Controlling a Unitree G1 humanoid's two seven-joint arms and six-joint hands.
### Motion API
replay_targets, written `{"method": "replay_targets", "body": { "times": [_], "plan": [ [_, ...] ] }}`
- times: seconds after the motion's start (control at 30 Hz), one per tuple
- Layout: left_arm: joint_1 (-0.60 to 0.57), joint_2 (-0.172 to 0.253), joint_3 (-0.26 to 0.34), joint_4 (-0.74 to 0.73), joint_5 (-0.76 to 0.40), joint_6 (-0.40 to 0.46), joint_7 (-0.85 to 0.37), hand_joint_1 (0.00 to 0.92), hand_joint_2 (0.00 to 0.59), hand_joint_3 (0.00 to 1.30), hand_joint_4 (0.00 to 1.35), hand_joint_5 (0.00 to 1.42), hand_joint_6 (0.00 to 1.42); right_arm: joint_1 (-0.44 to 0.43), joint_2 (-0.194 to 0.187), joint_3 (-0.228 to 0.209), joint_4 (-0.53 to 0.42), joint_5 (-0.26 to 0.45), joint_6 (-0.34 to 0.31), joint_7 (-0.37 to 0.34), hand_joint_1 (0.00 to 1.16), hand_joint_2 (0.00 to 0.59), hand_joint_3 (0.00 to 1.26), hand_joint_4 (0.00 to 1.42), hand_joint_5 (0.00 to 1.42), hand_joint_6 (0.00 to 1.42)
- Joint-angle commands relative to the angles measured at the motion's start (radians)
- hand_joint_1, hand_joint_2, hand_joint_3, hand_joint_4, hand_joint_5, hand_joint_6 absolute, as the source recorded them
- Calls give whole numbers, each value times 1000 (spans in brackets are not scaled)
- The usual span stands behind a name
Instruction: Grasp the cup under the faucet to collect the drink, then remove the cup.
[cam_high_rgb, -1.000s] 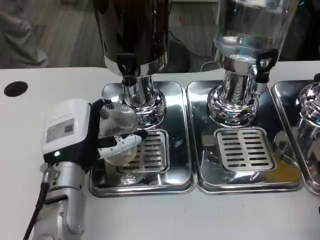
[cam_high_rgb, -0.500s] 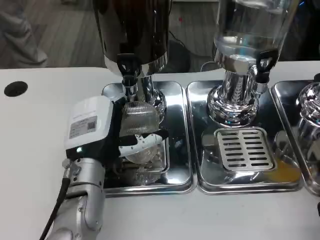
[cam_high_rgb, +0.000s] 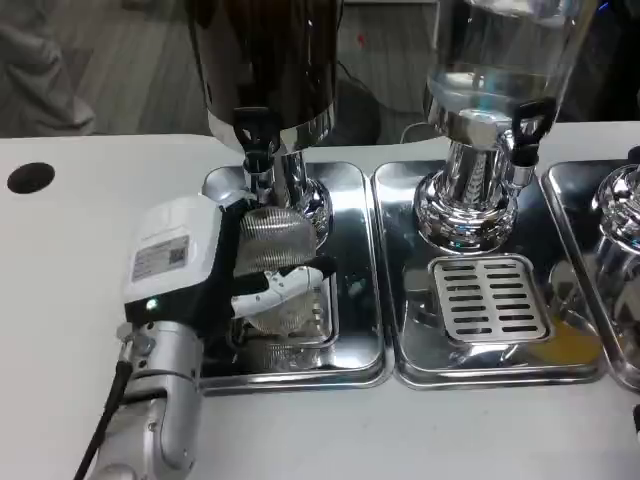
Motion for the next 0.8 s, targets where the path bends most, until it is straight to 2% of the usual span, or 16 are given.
{"method": "replay_targets", "body": {
  "times": [0.03, 0.3, 0.5, 0.63, 0.8],
  "plan": [
    [25, 19, 11, -40, 11, 13, -14, 112, 9, 388, 470, 621, 694, -4, -1, 7, 5, 12, -16, 10, 262, 452, 98, 0, 0, 0],
    [50, 38, 23, -80, 15, 36, -27, 70, 0, 314, 419, 586, 666, -4, -1, 8, 9, 20, -24, 13, 263, 452, 104, 0, 0, 0],
    [84, 45, 33, -115, 12, 41, -20, 0, 0, 240, 266, 469, 639, 0, -1, 6, 8, 22, -27, 17, 263, 452, 106, 0, 0, 0],
    [129, 48, 76, -154, -18, 17, 2, 0, 0, 159, 118, 254, 526, 5, 0, 4, 7, 26, -32, 19, 263, 452, 106, 0, 0, 0],
    [198, 66, 142, -221, -74, -53, 8, 0, 17, 115, 14, 193, 507, 9, 1, 3, 5, 31, -37, 22, 270, 447, 107, 0, 0, 0]
  ]
}}
